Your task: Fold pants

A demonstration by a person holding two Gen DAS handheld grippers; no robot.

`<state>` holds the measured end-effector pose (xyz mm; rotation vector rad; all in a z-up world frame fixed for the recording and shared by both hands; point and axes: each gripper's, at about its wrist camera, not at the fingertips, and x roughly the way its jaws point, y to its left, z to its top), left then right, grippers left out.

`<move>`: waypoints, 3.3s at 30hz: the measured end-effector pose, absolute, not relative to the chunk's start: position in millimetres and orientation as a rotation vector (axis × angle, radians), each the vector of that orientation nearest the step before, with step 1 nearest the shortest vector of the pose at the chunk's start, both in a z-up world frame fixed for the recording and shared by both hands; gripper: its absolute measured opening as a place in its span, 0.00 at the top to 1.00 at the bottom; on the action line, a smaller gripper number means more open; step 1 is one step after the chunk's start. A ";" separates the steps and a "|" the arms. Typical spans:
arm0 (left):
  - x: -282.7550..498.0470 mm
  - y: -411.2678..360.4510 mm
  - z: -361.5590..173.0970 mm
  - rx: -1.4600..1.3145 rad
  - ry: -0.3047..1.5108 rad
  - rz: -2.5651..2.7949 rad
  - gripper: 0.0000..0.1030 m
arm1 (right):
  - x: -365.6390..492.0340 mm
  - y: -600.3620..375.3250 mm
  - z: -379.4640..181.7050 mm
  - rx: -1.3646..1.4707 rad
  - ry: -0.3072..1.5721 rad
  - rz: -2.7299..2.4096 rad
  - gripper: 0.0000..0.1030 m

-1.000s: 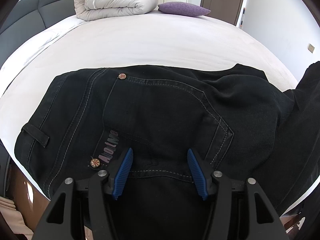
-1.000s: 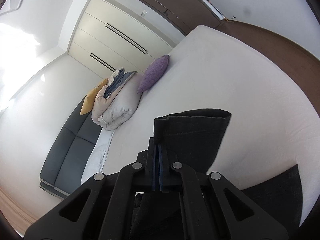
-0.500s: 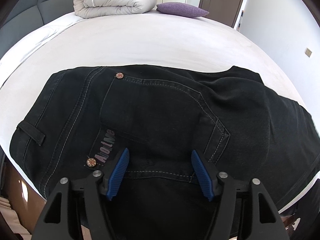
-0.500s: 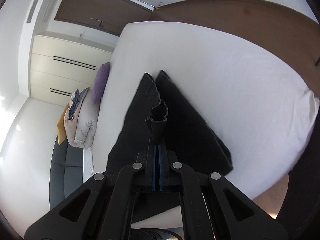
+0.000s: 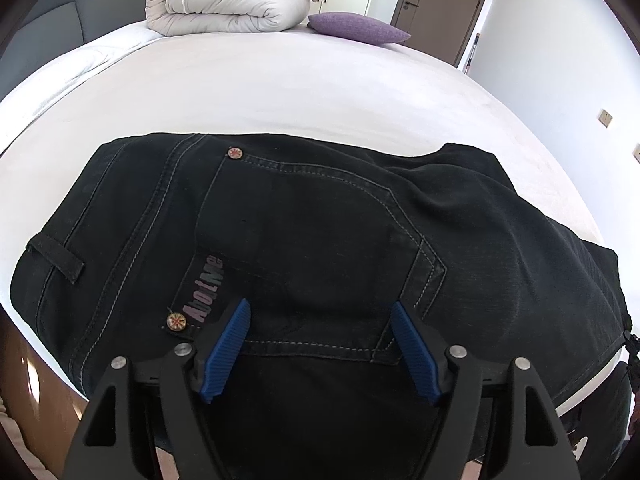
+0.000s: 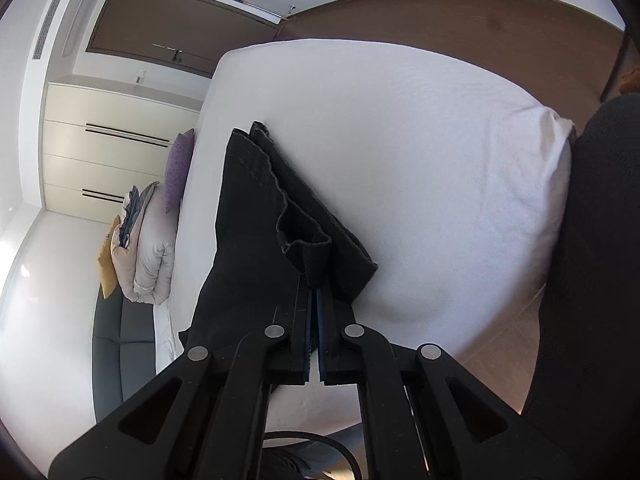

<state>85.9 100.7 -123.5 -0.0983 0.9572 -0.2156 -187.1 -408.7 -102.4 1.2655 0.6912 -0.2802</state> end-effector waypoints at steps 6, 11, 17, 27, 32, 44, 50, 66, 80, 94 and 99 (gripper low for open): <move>82.4 94.3 -122.3 -0.107 0.946 -0.232 0.23 | -203.5 -410.2 -111.8 1.253 0.679 -0.288 0.99; 83.2 92.8 -122.2 -0.121 0.943 -0.247 0.22 | -194.7 -411.7 -108.4 1.242 0.678 -0.293 0.99; 79.1 89.4 -121.5 -0.087 0.945 -0.248 0.19 | -194.5 -411.7 -116.3 1.243 0.675 -0.302 0.99; 82.0 84.8 -121.7 -0.096 0.944 -0.254 0.18 | -200.7 -415.1 -130.1 1.295 0.657 -0.260 0.95; 81.8 87.4 -121.8 -0.115 0.940 -0.262 0.17 | -219.6 -426.2 -96.1 1.103 0.681 -0.489 0.92; 80.3 91.4 -121.2 -0.141 0.935 -0.273 0.17 | 34.1 -248.4 -30.3 0.761 0.888 0.321 0.92; 80.5 91.6 -121.8 -0.141 0.941 -0.277 0.17 | 140.5 -131.7 -87.3 0.812 1.070 0.536 0.92; 80.0 103.8 -124.1 -0.194 0.936 -0.301 0.15 | 176.6 -188.7 -149.5 0.922 0.970 0.199 0.99; 77.6 87.7 -124.3 -0.079 0.953 -0.243 0.15 | 44.8 -264.6 -173.7 1.002 0.969 0.204 1.00; 77.8 87.2 -123.4 -0.073 0.947 -0.238 0.15 | -142.8 -463.1 -136.9 1.083 0.676 -0.314 1.00; 70.5 94.4 -111.4 -0.156 0.899 -0.211 0.20 | -104.7 -442.1 -81.8 0.992 0.612 -0.156 1.00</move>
